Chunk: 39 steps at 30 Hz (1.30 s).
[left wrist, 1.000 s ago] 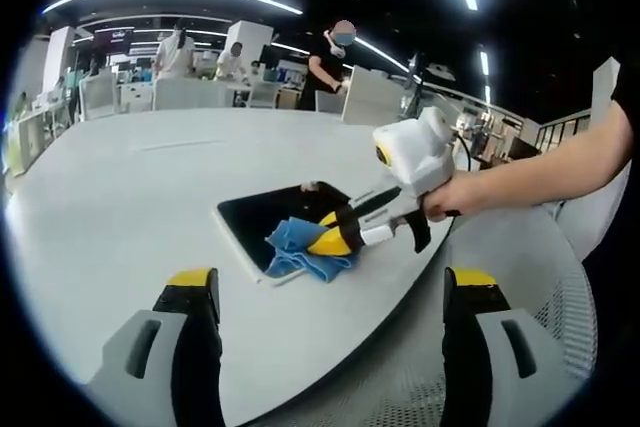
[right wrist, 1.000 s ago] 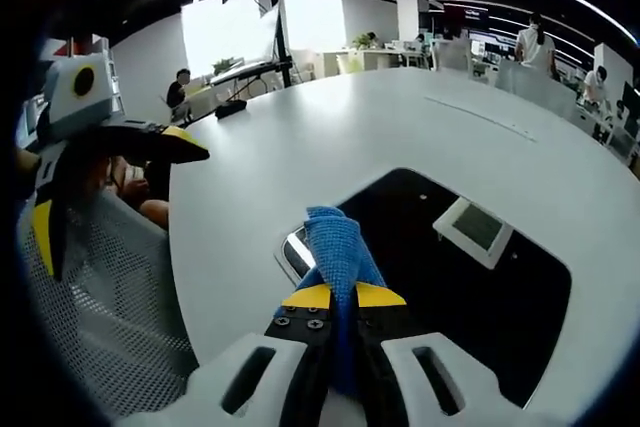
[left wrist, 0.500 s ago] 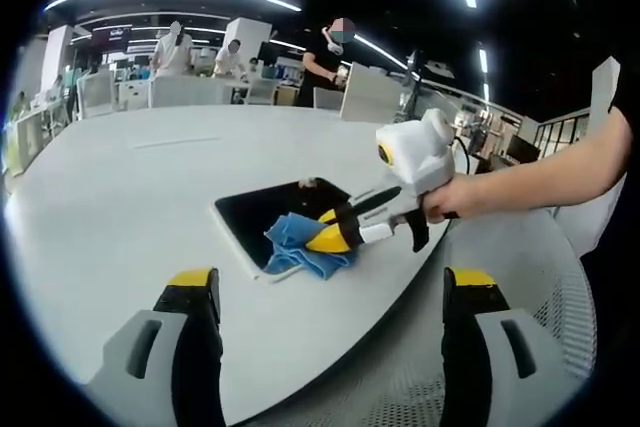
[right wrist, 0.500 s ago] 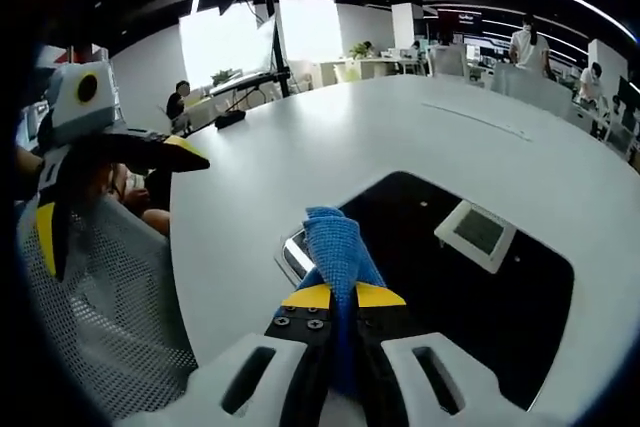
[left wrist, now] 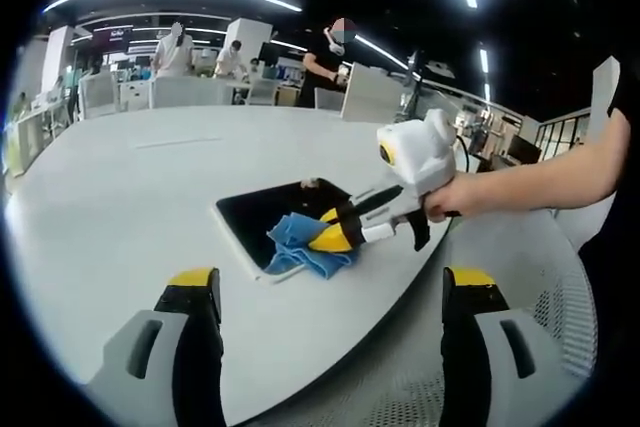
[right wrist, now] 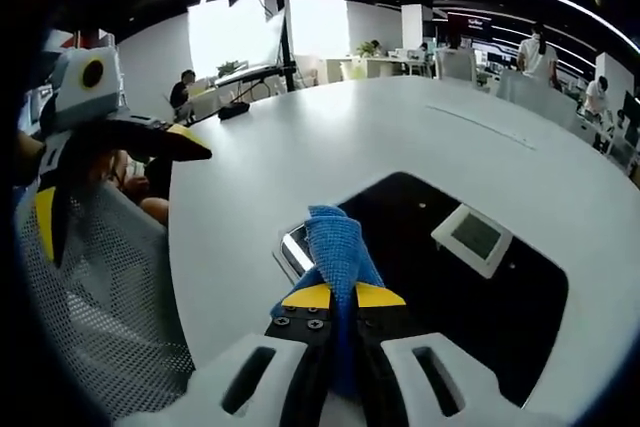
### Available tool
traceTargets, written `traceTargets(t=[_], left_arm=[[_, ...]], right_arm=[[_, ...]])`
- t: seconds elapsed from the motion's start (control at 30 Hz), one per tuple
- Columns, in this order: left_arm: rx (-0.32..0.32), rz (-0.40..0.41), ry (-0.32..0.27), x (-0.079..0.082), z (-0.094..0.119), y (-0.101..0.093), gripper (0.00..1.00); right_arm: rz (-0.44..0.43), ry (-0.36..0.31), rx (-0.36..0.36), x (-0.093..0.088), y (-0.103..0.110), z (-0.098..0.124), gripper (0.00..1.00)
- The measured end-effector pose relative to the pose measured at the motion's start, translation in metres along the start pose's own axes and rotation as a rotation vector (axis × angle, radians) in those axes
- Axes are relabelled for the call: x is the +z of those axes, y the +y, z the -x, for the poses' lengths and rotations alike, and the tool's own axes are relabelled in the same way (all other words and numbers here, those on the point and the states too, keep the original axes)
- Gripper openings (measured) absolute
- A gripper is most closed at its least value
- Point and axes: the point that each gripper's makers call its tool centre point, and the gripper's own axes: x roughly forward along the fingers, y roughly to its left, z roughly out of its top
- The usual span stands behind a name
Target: Wipe the mirror surface with the cleaning cloth until all visible marks leave the cleaned area.
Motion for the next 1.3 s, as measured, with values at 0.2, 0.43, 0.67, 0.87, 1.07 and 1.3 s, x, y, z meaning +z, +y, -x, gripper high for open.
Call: traceTargets(t=[0.2,0.43,0.67,0.87,1.07,1.3], left_arm=[[0.001,0.0,0.002,-0.001,0.0,0.0,0.9],[0.004,0.0,-0.002,0.0,0.0,0.0,0.9],[-0.005,-0.009,0.009,-0.002,-0.001,-0.001,0.9],[-0.014,-0.012,0.006,-0.001,0.0,-0.003,0.9],[-0.023,-0.014,0.001,0.0,0.0,-0.005,0.9],[-0.005,-0.021,-0.022,0.004,0.001,-0.001,0.91]], right_arm=[[0.032,0.018,-0.023,-0.004,-0.005,0.004,0.0],[-0.039,0.042,-0.056,-0.016,-0.022,0.018,0.0],[-0.077,0.04,-0.064,-0.019,-0.026,0.024,0.0],[-0.055,0.049,-0.07,-0.019,-0.025,0.024,0.0],[-0.041,0.051,-0.08,-0.019,-0.025,0.024,0.0],[-0.024,0.051,-0.079,-0.018,-0.027,0.023,0.0]])
